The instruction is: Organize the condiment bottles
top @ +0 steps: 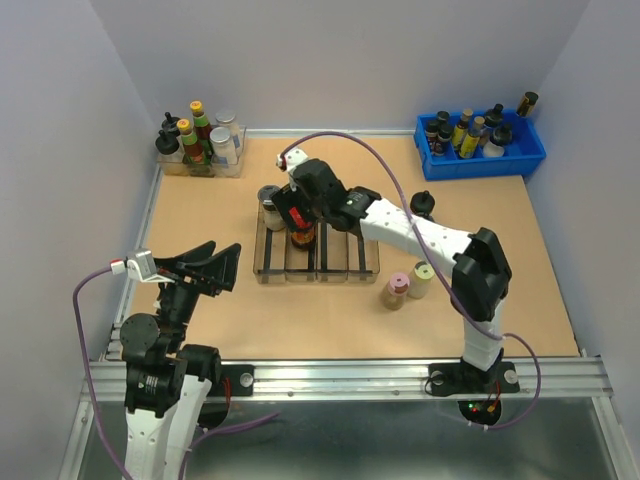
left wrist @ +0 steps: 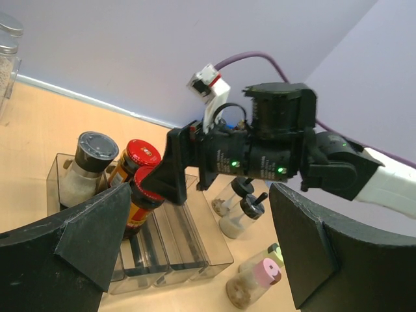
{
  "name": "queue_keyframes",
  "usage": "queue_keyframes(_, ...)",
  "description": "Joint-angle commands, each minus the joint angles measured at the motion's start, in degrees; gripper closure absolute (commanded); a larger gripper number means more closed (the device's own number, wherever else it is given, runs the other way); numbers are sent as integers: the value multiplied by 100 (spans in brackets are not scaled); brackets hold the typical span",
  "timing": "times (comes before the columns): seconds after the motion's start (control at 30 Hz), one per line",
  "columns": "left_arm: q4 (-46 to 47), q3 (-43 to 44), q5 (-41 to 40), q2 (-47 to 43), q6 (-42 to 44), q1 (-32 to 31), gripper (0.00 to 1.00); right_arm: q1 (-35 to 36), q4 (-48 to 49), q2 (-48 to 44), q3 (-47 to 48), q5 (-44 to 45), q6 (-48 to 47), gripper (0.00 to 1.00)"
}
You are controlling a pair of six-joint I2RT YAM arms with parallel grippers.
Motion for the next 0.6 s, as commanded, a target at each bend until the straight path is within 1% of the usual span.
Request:
queue_keyframes(0.0,284,265,32,44,92,-3,1,28,469,-825,-54,198,212,0)
queue_keyframes(0.07,293,326,40,114,118,-3,1,28,469,-1105,-325,268,317,0)
queue_keyframes(0.13,311,361,32,150,118,-3,1,28,469,-1685,-616,522,475,0)
queue_keyframes(0.17,311,379,49,176,101,-3,1,19,469,-1896,-1078,941,694,0)
queue_keyframes(0.23,390,362,84,194,65,-3,1,19,460,-2535,-1581,1470,879,0)
queue_keyframes(0.27,399,309,128,211,22,-3,1,19,408,-2748,-2036,2116,1072,0)
queue_keyframes(0.33,635,239,207,264,-31,-3,1,-86,267,-3048,-2470,2543,1336,0)
queue_keyframes(0.37,706,151,242,343,-57,-3,1,-182,75,-3336,-2628,2675,1677,0)
queue_keyframes(0.4,872,107,347,395,-93,-3,1,-453,12,-3461,-2969,2659,1837,0)
queue_keyframes(0.47,1135,11,514,571,-215,-3,1,-892,-24,-3785,-3261,2641,2066,0)
queue_keyframes(0.57,1304,-51,612,721,-321,-3,1,-1245,-32,-3936,-3465,2650,2023,0)
